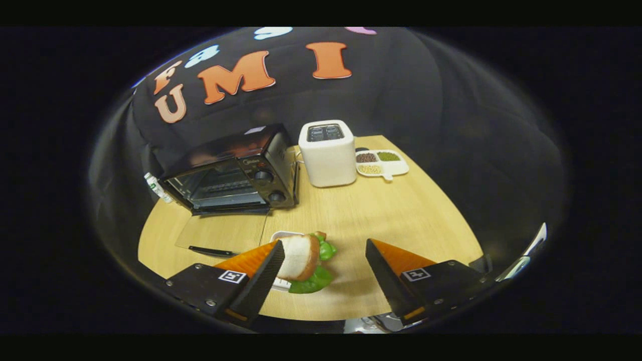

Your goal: Open the toaster oven, put the food inside, and close the toaster oven door.

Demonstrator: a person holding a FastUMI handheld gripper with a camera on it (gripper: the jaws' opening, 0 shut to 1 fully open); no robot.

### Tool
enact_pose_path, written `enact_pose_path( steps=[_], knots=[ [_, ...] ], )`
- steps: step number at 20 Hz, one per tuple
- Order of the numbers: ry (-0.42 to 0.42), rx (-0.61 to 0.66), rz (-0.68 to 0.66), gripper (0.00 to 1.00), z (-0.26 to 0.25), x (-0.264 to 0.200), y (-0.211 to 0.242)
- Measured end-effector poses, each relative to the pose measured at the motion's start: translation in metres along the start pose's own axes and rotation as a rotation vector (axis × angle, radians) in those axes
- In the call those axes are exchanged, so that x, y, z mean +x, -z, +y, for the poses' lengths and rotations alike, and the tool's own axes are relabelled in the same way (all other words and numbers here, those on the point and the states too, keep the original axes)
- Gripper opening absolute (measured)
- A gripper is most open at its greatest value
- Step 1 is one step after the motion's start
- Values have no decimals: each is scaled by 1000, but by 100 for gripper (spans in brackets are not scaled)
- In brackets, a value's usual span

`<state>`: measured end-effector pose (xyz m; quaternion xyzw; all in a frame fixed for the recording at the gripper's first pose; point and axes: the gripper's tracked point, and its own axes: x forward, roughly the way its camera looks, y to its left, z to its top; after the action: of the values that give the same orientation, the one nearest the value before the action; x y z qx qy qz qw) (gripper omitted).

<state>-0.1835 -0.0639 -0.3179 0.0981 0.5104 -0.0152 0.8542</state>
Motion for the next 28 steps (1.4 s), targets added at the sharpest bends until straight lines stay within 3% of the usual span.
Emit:
enact_pose_path(
  steps=[16,18,21,28],
  knots=[
    [-157,201,231,98,26,64,62],
    [-170,216,241,88,32,69,64],
    [-179,220,251,59,39,66,61],
    [-200,238,224,38,47,57,42]
  ],
)
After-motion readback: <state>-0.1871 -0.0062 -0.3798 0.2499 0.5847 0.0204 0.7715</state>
